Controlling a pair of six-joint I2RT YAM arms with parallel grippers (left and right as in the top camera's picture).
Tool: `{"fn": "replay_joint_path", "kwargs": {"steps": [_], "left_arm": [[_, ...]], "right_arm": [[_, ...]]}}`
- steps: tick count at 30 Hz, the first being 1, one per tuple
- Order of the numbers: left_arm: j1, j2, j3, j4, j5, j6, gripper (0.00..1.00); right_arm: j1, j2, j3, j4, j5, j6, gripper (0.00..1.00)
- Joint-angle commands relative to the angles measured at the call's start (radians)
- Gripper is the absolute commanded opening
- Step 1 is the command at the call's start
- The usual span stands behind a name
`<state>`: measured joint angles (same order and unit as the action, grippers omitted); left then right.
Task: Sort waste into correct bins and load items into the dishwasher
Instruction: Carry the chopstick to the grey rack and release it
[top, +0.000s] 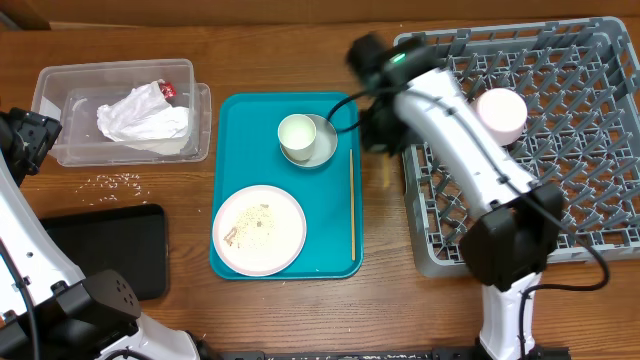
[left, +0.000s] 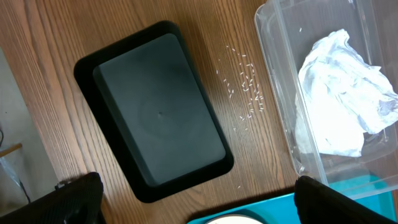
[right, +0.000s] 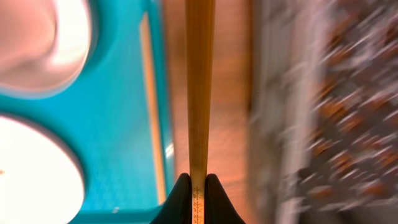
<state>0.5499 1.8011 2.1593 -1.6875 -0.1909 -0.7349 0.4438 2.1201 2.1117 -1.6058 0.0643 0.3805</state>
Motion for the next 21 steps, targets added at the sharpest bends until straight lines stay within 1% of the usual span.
{"fn": "replay_joint_path", "kwargs": {"steps": [1,4,7,9,12,16,21], "left_arm": [[0.000,0.010,0.000,-0.002,0.001,-0.021,1.00],[0.000,0.010,0.000,-0.002,0.001,-0.021,1.00],[0.000,0.010,0.000,-0.002,0.001,-0.021,1.00],[0.000,0.010,0.000,-0.002,0.001,-0.021,1.00],[0.000,0.010,0.000,-0.002,0.001,-0.021,1.00],[0.000,0.010,0.000,-0.002,0.001,-0.021,1.00],[0.000,0.010,0.000,-0.002,0.001,-0.021,1.00]], "right_arm": [[-0.104,-0.006,0.037,0.007,0.047,-0.189,0.04],[-0.194,-0.005,0.036,0.023,0.047,-0.272,0.04],[-0.267,-0.005,0.036,0.046,0.037,-0.303,0.04],[-0.314,-0.004,0.036,0.074,0.009,-0.312,0.04],[-0.368,-0.001,0.034,0.123,-0.050,-0.383,0.04],[-0.409,0.003,0.028,0.162,-0.093,-0.444,0.04],[-0.441,0.003,-0.012,0.214,-0.090,-0.483,0.04]]}}
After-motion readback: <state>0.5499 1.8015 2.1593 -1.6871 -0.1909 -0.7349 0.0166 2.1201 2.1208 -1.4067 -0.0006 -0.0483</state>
